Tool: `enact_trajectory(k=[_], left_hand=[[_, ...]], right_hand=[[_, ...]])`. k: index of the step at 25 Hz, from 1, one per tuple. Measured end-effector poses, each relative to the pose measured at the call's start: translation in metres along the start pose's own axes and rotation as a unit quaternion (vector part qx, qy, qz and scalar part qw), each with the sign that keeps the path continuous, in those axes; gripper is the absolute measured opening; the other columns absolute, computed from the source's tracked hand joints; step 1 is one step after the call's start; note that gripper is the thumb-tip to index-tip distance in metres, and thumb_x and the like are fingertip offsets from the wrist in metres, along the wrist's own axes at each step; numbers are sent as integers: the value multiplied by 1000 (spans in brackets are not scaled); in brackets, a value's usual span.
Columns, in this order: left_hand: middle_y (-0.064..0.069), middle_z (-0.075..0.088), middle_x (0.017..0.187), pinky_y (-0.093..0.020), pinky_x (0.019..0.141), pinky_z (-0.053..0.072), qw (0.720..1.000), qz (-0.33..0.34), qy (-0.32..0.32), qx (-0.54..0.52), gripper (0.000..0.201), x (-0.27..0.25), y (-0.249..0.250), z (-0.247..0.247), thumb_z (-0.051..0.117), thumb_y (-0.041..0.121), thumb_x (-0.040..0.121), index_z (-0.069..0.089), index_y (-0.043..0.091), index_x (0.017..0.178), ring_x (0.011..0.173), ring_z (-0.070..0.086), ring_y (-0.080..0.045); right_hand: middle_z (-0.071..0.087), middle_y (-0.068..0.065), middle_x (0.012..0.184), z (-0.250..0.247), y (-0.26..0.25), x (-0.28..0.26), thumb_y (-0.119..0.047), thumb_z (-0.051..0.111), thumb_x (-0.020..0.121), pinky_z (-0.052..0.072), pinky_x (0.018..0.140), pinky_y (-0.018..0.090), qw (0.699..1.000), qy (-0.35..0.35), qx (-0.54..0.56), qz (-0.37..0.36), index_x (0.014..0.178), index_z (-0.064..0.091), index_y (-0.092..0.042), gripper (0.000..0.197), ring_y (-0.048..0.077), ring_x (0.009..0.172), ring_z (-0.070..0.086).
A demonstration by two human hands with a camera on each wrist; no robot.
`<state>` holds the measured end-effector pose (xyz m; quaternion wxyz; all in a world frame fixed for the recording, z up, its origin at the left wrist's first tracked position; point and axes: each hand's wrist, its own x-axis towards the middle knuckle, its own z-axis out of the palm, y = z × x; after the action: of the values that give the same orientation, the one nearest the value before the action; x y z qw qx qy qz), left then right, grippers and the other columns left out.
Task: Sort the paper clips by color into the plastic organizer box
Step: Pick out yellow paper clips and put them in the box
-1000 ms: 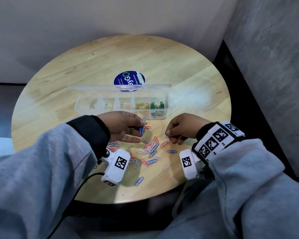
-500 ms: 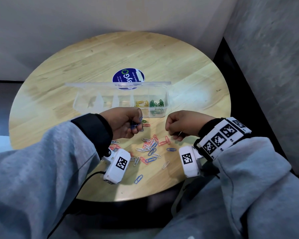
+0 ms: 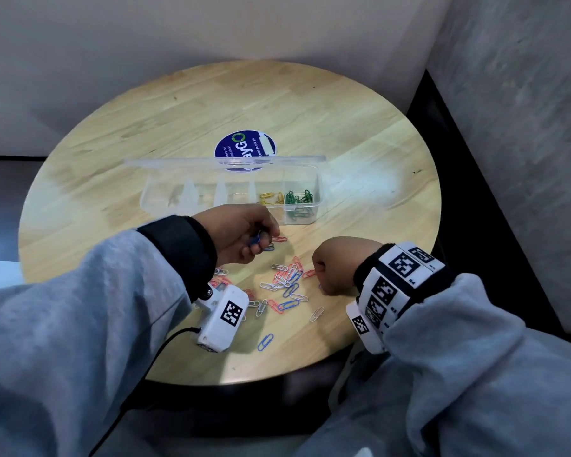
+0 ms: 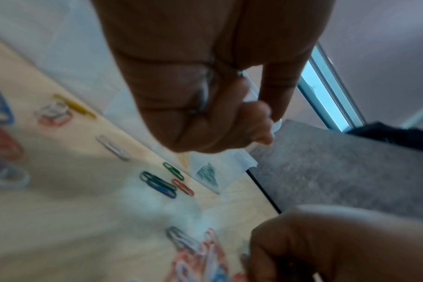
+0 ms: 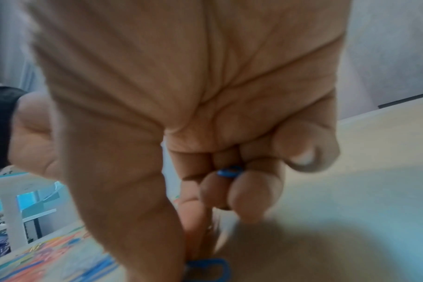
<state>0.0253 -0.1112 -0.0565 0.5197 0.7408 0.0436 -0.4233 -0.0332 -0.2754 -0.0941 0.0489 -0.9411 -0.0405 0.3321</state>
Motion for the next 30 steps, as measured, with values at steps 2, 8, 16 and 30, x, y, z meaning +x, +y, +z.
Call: enact_trajectory(k=[2,8,16,30], left_hand=[[0,40,52,-19,46,23,986,22,28,165,21,3,-2,1,53,16,87,52,15,66,47,31,-13],[8,44,54,-22,52,29,859,74,-5,506,13,-7,-14,11,73,27,74,61,26,73,51,40,-5],[11,52,60,-22,55,36,791,74,-10,607,21,-6,-29,39,73,39,73,66,27,88,64,51,-10],[5,54,50,-19,52,40,934,31,-28,354,25,-9,-24,4,71,9,74,53,19,58,44,43,-8]], right_hand=[[60,5,78,-2,-1,1,-11,61,77,35,52,19,1000,-10,13,1,85,67,-10,11,21,69,53],[60,2,58,-13,9,-7,-6,58,72,44,59,25,971,4,239,-21,61,50,-16,17,17,53,52],[57,10,63,-11,10,5,1,40,83,37,53,29,921,-10,390,-9,70,55,-13,24,23,52,48],[54,-6,76,-9,-24,3,-24,70,78,32,49,20,993,68,89,-40,82,57,-21,14,15,72,51]])
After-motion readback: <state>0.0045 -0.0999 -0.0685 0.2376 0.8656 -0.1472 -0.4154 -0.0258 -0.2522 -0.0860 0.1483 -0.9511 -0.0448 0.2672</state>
